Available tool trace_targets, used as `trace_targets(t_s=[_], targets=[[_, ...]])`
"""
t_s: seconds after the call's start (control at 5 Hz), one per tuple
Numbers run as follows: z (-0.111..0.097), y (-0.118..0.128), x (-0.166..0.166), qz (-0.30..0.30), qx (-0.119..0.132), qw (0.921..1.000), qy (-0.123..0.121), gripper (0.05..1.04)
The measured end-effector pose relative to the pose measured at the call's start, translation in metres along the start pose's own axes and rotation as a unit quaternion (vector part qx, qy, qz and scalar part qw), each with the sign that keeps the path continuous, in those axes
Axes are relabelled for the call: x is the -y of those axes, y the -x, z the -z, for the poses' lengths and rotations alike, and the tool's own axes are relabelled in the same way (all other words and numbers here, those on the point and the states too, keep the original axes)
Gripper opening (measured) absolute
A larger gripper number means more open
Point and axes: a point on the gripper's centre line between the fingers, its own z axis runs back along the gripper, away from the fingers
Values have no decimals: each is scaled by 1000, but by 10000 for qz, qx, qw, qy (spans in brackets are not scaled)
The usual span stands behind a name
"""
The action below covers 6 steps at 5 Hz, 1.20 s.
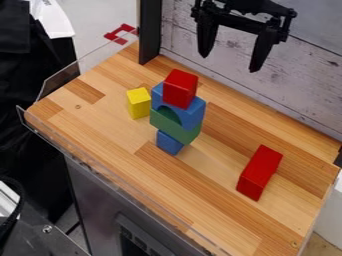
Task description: Take the red cube off of the blue arch and put it on top of the yellow cube
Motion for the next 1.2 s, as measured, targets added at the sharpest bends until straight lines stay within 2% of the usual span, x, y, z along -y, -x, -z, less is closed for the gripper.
trace_targets(t_s=[0.2,0.4,0.6,0.8,1.0,1.2], targets=[[12,2,-1,-1,-190,9998,-61,1000],[11,2,-4,56,-215,9997,-81,1000],[9,-1,-17,-105,-149,9998,-57,1000],[-3,4,-31,-263,46,9996,-43,1000],[-5,18,-39,-343,-60,9994,39,1000],[2,31,-41,-370,-334,9986,203,1000]])
